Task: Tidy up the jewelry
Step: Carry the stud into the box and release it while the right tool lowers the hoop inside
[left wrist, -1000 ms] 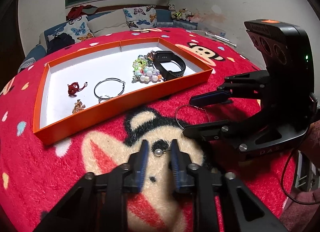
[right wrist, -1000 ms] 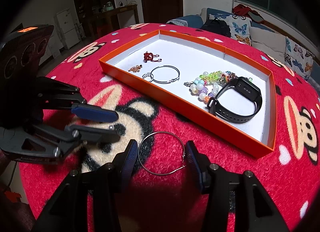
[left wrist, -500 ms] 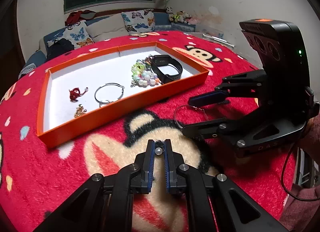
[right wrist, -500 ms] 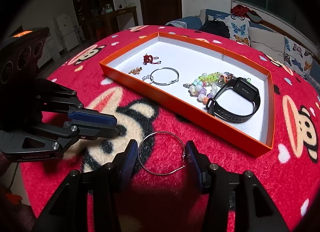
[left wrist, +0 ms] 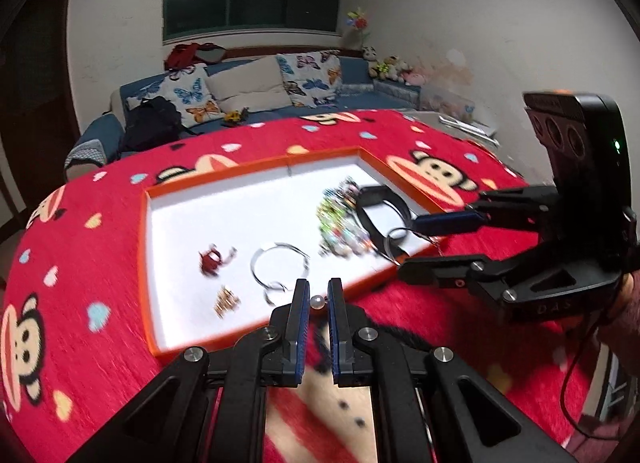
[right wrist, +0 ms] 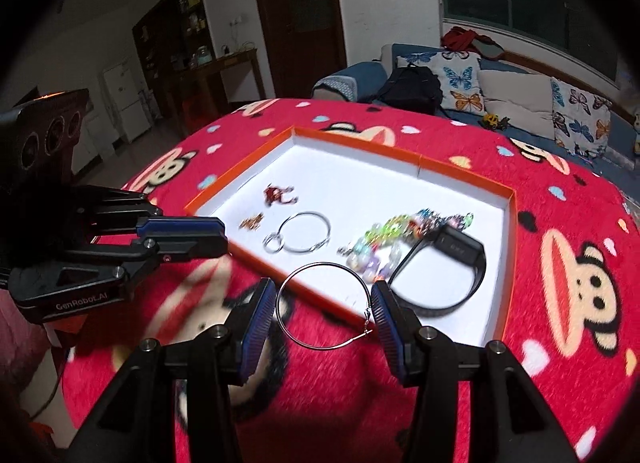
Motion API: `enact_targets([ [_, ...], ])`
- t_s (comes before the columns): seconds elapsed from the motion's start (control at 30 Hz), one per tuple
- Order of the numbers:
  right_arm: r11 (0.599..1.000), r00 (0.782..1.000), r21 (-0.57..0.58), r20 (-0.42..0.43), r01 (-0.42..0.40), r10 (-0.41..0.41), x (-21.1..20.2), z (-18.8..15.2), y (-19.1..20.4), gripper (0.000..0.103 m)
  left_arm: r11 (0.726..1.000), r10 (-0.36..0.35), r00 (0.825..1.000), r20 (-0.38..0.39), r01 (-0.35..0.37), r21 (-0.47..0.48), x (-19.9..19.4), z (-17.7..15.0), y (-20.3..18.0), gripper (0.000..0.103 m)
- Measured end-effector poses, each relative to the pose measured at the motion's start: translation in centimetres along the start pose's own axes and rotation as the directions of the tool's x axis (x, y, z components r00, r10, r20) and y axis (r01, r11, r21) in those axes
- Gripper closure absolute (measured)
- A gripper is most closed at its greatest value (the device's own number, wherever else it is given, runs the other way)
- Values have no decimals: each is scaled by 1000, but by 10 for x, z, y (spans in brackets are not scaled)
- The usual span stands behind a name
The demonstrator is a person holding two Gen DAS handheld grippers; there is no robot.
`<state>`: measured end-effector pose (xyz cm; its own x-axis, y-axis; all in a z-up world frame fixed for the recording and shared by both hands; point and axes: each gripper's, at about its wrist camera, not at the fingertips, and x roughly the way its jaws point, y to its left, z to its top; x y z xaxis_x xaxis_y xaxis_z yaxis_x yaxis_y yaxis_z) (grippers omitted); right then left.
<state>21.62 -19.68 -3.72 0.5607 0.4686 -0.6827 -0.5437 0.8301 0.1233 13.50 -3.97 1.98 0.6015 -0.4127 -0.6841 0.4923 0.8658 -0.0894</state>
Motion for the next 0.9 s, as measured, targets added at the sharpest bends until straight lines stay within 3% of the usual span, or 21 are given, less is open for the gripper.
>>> enact_targets([
  [0.37, 993, 999, 106, 11, 45, -47, 20, 8, -30, 48, 998, 13, 999, -36, -16, -65, 39, 19, 29, 94],
  [0.9, 987, 998, 154, 4, 54, -55, 35, 19, -47, 48, 997, 4, 997, -72, -9, -74, 68, 13, 28, 93],
])
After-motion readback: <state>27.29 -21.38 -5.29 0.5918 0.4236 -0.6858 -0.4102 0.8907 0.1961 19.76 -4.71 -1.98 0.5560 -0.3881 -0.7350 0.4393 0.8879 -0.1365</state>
